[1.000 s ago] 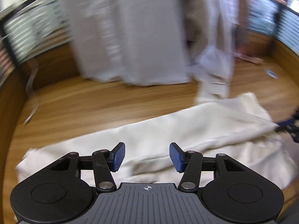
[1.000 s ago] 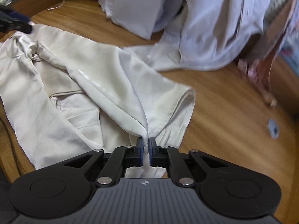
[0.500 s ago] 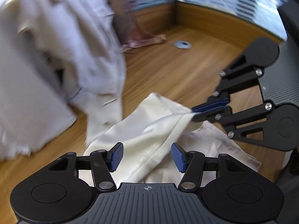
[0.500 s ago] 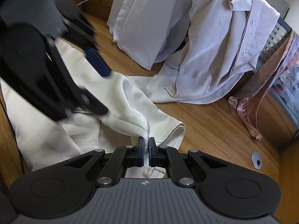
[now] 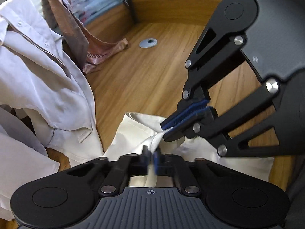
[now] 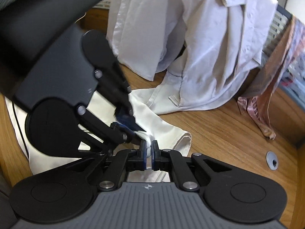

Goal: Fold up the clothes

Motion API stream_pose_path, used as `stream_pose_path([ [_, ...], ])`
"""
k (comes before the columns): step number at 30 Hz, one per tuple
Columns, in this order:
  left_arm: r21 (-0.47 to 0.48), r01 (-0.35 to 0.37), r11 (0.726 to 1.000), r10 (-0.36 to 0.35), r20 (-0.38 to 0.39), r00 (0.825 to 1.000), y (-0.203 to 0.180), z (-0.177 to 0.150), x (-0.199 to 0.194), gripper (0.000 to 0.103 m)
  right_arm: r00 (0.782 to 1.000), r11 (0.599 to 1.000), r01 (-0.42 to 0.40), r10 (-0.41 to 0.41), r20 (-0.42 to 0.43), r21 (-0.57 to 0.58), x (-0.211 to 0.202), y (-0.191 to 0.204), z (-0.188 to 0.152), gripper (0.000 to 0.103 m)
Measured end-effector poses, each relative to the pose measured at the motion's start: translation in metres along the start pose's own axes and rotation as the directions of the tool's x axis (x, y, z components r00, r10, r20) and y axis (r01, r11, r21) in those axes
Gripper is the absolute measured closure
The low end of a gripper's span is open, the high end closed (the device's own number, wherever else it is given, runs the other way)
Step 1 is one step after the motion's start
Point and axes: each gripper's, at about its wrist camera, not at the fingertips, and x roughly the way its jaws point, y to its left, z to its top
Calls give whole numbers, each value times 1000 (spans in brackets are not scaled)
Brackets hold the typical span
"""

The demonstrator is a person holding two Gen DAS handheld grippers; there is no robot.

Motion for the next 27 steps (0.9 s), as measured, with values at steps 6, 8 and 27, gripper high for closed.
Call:
stream_pose_path([
  [6,-74,-8,997,8,-1,1000,1,-3,-1,99,999,992,-35,35,4,119,-7,-33,-5,96],
  [8,-99,-1,995,0,-9,1000,2,-4,0,99,999,982,-34,34,3,187,-4,-49,-9,92],
  [27,-137,8,991,-15,-46,999,0,-8,11,99,960,841,-225,278,-36,493,118,-114,-22,79],
])
